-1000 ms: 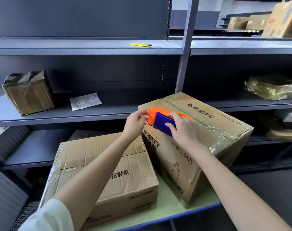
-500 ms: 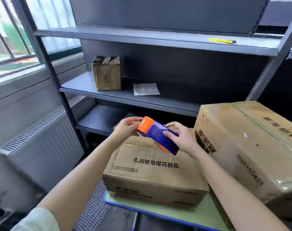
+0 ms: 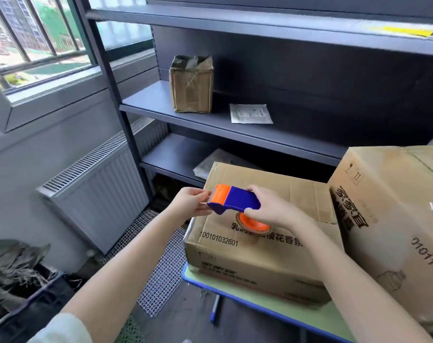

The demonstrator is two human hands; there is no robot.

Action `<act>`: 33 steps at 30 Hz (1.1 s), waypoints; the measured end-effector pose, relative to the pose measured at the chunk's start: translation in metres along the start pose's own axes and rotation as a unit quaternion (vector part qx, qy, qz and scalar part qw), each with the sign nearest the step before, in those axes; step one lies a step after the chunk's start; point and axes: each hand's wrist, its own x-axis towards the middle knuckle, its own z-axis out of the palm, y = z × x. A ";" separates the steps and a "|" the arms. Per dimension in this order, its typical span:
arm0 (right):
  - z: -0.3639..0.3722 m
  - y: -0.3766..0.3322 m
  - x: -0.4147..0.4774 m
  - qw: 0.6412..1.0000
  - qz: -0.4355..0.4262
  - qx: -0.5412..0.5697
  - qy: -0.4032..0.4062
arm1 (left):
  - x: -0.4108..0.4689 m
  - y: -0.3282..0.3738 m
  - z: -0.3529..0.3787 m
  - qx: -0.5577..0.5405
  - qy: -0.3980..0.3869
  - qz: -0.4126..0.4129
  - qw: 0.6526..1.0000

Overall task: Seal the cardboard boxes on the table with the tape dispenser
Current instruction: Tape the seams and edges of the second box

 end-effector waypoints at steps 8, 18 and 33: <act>0.040 -0.009 0.009 0.970 0.031 -0.186 0.154 | 0.015 0.011 -0.010 0.140 -0.041 -0.017 0.989; 0.052 0.008 0.005 0.975 0.013 -0.095 0.202 | 0.023 0.008 -0.025 -0.001 -0.160 -0.131 0.978; 0.048 -0.012 0.027 0.966 -0.041 -0.145 0.210 | 0.042 0.005 -0.043 -0.014 -0.047 -0.051 0.997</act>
